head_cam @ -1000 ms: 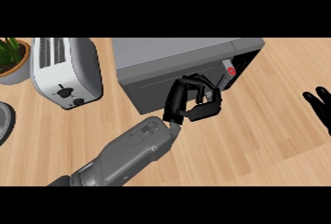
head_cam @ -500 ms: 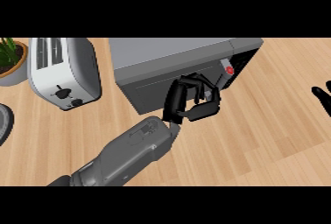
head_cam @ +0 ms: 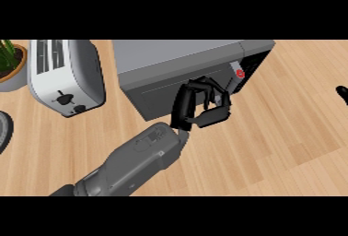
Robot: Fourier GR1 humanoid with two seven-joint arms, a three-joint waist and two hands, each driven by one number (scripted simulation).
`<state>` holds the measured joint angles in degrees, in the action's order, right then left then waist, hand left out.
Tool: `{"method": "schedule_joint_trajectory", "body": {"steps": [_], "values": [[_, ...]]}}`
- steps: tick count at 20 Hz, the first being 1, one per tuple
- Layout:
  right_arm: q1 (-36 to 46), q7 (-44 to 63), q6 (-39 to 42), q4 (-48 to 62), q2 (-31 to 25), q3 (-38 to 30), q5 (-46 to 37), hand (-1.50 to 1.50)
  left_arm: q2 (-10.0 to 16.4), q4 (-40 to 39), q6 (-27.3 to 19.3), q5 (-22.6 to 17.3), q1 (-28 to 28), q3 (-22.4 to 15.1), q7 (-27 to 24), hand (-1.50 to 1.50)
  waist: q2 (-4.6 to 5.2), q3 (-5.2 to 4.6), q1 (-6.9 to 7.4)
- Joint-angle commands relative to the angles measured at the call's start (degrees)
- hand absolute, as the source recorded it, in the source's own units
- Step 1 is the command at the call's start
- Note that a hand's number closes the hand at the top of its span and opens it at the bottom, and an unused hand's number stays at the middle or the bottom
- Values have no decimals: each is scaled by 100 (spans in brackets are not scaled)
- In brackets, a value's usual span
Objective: Pick up the milk, place it into the microwave and close the microwave
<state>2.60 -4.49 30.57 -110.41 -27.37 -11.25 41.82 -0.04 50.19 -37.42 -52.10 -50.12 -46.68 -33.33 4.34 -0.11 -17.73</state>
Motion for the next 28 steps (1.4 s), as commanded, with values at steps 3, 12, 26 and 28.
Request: {"method": "schedule_joint_trajectory", "body": {"steps": [3,12,26,28], "values": [[83,106,-29,-3,-112,-73,179,-150,4,-569,132,-224,-484,381,-50,150,90,-5,-31],[192,270,-110,0,-303,-227,451,-150,4,-659,140,-420,-496,268,-272,150,75,-5,-58],[348,523,269,-19,-618,-78,1065,-150,4,-805,203,-676,-598,118,-494,150,93,6,5],[309,500,293,-1,-582,-71,1113,-150,4,-827,199,-718,-607,130,-543,150,121,15,-39]]}}
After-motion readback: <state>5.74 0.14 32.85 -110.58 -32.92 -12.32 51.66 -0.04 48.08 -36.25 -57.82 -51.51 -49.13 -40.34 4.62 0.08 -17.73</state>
